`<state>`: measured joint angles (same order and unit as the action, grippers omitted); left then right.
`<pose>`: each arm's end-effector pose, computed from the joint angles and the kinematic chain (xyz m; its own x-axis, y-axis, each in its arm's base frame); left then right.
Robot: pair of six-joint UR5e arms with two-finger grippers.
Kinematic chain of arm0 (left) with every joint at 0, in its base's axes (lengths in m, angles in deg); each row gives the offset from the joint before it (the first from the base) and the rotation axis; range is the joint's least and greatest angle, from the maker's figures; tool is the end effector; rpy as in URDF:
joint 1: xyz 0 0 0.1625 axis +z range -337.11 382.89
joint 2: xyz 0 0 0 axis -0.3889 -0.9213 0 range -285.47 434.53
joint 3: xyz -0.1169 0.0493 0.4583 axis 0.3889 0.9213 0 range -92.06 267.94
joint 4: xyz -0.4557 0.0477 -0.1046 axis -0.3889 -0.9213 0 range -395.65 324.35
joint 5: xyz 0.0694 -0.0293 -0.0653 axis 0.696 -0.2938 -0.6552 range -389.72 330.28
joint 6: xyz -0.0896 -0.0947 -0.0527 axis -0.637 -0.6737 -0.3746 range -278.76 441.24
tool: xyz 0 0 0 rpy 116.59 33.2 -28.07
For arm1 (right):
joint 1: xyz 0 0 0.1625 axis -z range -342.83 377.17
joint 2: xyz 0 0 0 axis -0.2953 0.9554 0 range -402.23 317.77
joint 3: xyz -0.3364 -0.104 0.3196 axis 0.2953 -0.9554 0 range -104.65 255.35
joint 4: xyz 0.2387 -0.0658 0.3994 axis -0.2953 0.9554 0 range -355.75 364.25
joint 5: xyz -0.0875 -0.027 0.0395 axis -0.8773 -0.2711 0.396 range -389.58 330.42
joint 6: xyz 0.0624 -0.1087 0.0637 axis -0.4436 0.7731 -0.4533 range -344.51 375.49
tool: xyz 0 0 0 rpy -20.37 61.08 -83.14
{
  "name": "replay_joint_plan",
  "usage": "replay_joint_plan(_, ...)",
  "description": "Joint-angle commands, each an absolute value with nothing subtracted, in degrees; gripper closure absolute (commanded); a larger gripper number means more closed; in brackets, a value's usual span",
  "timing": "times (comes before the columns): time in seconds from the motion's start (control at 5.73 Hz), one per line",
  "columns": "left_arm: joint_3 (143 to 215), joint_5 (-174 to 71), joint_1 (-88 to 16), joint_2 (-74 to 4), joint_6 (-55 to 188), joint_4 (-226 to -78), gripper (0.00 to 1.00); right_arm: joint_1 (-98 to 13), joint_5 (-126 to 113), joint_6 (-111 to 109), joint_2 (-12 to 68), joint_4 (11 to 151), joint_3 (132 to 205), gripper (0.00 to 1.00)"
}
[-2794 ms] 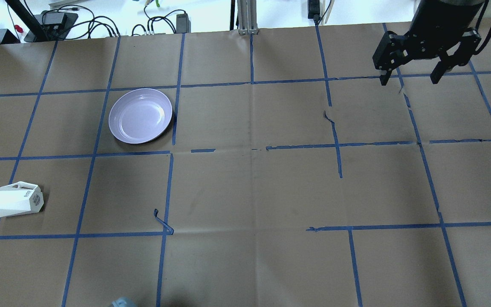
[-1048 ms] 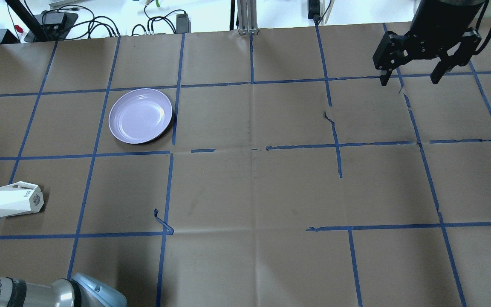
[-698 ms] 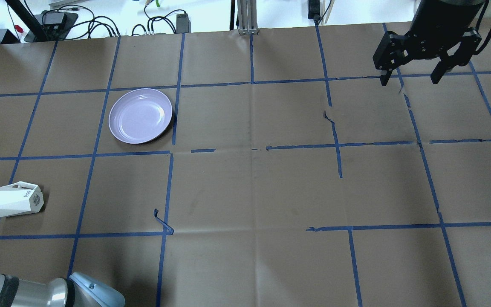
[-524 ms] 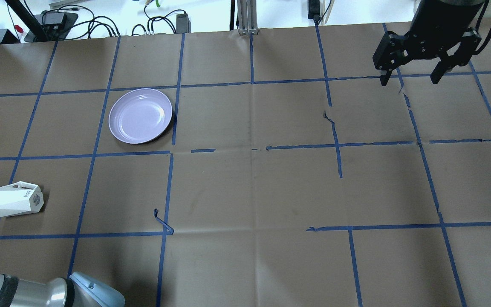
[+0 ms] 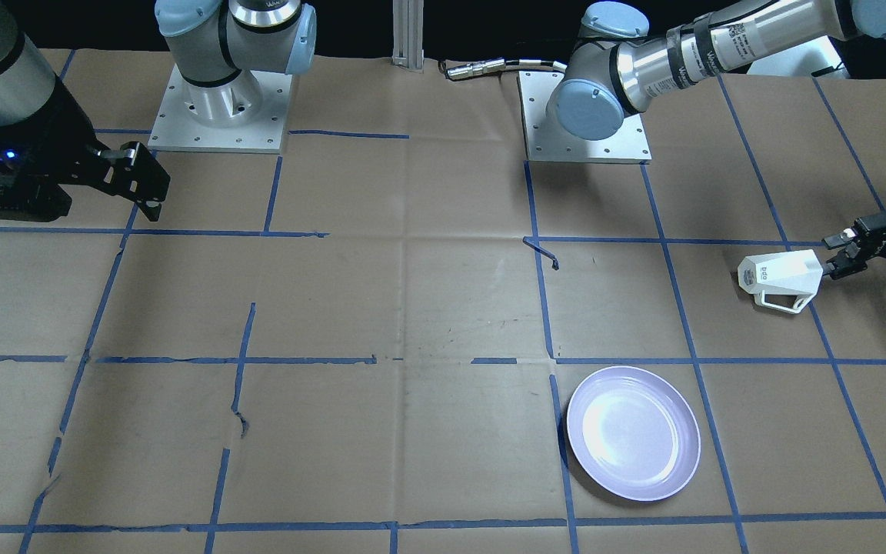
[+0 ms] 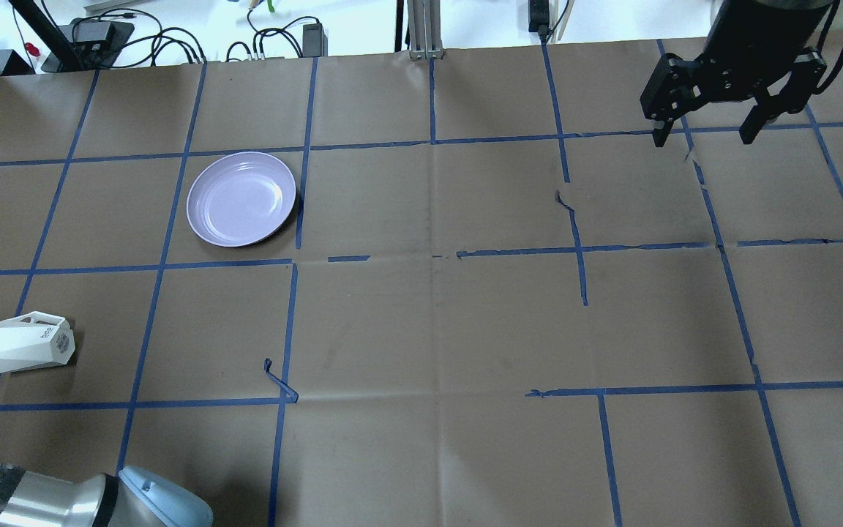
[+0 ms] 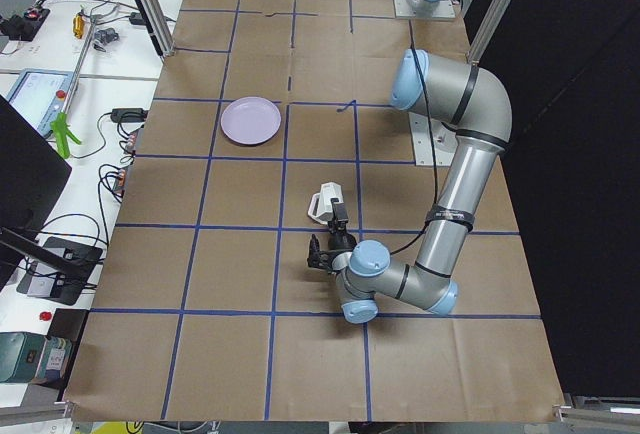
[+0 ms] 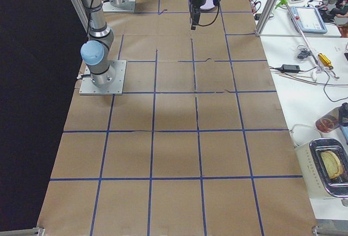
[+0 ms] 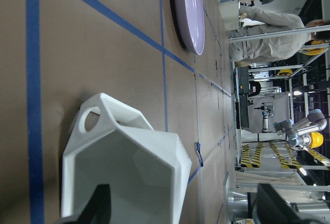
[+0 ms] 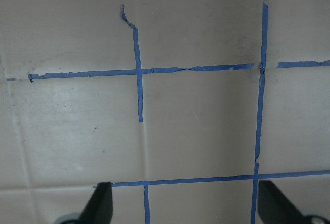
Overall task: Flip cup and place on plate
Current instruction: 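Grasp the white mug with the left gripper and lift it upright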
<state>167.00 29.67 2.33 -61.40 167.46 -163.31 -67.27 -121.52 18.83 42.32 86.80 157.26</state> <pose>0.5134 -0.4113 0.1037 -0.2687 0.0402 0.9624 -0.1708 0.9813 -0.0887 0.0715 -0.5925 0.5083 -0.9989 0.0361 0.0287 0.0384 0.9956 0.0858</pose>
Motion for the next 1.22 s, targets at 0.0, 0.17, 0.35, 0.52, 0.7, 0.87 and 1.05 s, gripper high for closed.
replay_joint_plan(0.0,166.9,28.1,2.3,-62.8,169.3,-165.8,0.19,-67.3,-121.5,18.8,42.3,86.8,157.3,0.0)
replay_joint_plan(0.17,166.9,28.2,2.3,-62.8,169.4,-166.0,0.73,-67.3,-121.5,18.8,42.3,86.9,157.3,0.0)
replay_joint_plan(0.35,166.9,28.3,2.3,-62.8,170.4,-165.9,1.0,-67.3,-121.5,18.8,42.3,86.8,157.3,0.0)
replay_joint_plan(0.52,166.8,28.2,2.3,-62.8,170.8,-166.0,1.0,-67.3,-121.5,18.8,42.3,86.8,157.3,0.0)
replay_joint_plan(0.7,166.8,28.1,2.3,-62.8,170.8,-166.4,1.0,-67.2,-121.5,18.8,42.3,86.9,157.3,0.0)
replay_joint_plan(0.87,166.6,27.4,2.3,-60.8,170.0,-168.7,1.0,-67.2,-121.5,18.8,42.3,86.8,157.3,0.0)
replay_joint_plan(1.05,166.0,25.5,2.0,-56.4,168.3,-173.3,1.0,-67.3,-121.5,18.8,42.3,86.9,157.3,0.0)
